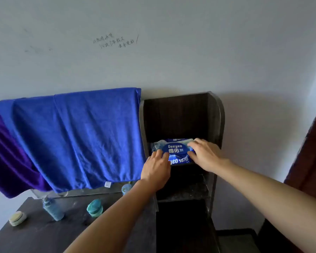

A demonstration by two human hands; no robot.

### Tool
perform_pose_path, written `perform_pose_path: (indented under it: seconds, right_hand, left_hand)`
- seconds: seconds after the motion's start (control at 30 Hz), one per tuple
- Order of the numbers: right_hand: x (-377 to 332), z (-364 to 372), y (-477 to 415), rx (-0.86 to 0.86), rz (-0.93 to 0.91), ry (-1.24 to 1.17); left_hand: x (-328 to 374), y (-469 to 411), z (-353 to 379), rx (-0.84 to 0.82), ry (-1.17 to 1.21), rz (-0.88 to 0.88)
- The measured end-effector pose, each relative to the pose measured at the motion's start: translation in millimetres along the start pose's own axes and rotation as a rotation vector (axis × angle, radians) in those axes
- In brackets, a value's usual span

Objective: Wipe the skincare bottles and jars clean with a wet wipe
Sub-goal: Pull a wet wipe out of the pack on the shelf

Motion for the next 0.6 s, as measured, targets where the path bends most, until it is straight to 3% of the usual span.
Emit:
perform_pose_path:
  seconds: [0.2, 0.33, 0.6]
  right_hand:
    - [8, 45, -45, -0.131, -0.104, -0.147]
    - [12, 76, -55, -0.226, -0.142, -0.171]
    - [13, 89, -64, -0.180, -0.236, -0.107]
  left_hand:
    - [-1, -17, 42, -0.058, -0.062, -0.087]
    - [-5, -8, 57, -0.006, -0.100, -0.090]
    - [-12, -5, 66, 0.137, -0.010, -0.103]
Point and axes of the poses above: each hand's wrist, its own y-axis away from the middle knuckle, its own z-axis out of the palm, x = y × z, the point moved 6 cm from there along -y, towards the middle knuckle, and after that the axes turned 10 degrees about x, right-handed, at the moved point
